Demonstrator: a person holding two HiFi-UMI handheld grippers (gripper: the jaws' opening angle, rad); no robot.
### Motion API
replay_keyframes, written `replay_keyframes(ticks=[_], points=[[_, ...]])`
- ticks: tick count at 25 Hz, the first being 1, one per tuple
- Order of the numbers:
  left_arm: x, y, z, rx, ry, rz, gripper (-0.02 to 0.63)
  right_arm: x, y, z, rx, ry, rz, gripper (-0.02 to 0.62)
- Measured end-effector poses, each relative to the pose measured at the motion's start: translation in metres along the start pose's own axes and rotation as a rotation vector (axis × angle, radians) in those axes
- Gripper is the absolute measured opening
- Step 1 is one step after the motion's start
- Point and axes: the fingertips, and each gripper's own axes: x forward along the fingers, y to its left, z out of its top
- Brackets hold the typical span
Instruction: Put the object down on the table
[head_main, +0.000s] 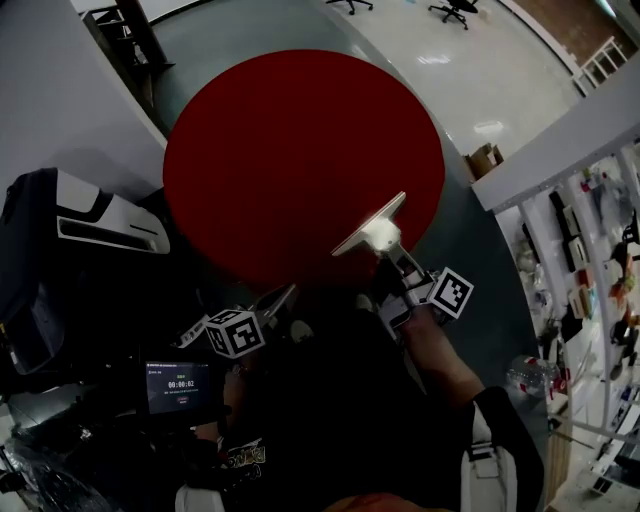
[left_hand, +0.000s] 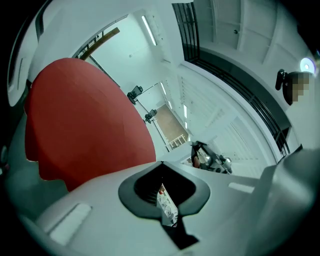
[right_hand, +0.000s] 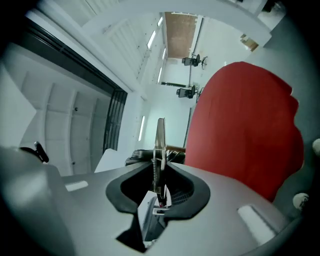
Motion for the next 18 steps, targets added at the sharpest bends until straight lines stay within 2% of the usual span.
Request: replay_keyframes(ticks=[3,6,9,13,15,18], points=[[0.001,0.002,-0.001,-0.018,-0.016,0.012,0.015,-0.005,-0.045,0.047,-0.076,-0.061,-0.155,0.087],[0.004,0.011,0.009,-0.051,-0.061,0.045,0.015,0.017,-0.098,0.088,-0.055,-0.105,-0.260,0.087],[0.014,0.017,0.016,-0.075,-0.102,0.078,0.015,0.056,-0.152,0.118,-0.019,-0.126,-0.311,0.087],[0.029,0.022,0.032,-0.079,-0.164,0.152,0.015,0.115,-0.214,0.138,0.044,-0.064,-0.374,0.087],[0.036,0.026,0.038,-0.081,-0.193,0.205,0.015,0.145,-0.235,0.143,0.064,-0.013,-0.379,0.087],[0.042,0.028,0.036,-0.137,-0.242,0.289,0.015,0.189,-0.251,0.142,0.113,0.064,-0.346,0.087]])
